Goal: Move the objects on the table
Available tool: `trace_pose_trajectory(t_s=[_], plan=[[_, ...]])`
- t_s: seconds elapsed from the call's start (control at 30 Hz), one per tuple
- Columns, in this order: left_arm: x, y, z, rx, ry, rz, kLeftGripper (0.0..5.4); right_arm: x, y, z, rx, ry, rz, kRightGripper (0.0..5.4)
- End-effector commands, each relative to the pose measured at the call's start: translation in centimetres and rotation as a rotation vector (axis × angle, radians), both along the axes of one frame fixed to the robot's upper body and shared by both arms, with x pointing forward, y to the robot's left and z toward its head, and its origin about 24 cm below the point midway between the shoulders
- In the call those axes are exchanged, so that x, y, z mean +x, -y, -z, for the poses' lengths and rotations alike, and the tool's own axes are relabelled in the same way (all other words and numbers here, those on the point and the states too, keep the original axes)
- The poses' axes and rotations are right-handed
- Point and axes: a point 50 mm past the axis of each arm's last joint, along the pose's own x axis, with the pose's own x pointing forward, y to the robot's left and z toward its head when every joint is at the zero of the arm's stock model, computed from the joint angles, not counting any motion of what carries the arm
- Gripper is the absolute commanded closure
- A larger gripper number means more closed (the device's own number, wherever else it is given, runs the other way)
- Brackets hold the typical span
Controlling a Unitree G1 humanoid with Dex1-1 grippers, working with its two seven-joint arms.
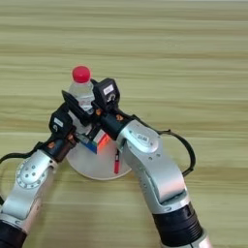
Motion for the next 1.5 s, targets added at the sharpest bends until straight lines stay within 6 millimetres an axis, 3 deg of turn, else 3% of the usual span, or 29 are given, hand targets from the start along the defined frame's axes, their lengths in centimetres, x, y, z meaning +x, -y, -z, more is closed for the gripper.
trace_pose_trajectory(t_s=[0.03, 0.27, 0.73, 0.77, 1.33, 1.5], plan=[[0.23, 0.22, -0.32, -0.002, 0.014, 0.007, 1.38, -0.02, -0.19, -0.63, 0.023, 0.022, -0.011, 2.35], [0.20, 0.21, -0.32, 0.001, 0.016, 0.003, 1.96, 0.16, -0.07, -0.51, 0.019, 0.022, 0.000, 2.35], [0.26, 0.19, -0.31, 0.003, 0.016, -0.003, 2.06, 0.29, 0.05, -0.43, 0.009, 0.029, 0.009, 2.35], [0.26, 0.19, -0.30, 0.002, 0.015, -0.003, 2.06, 0.32, 0.05, -0.41, 0.003, 0.034, 0.011, 2.06], [0.41, 0.05, -0.33, 0.003, 0.018, -0.021, 2.25, 0.43, 0.34, -0.21, -0.006, 0.047, 0.012, 0.18], [0.43, 0.01, -0.35, 0.000, 0.018, -0.025, 2.25, 0.14, 0.69, -0.17, -0.020, 0.045, 0.002, 0.00]])
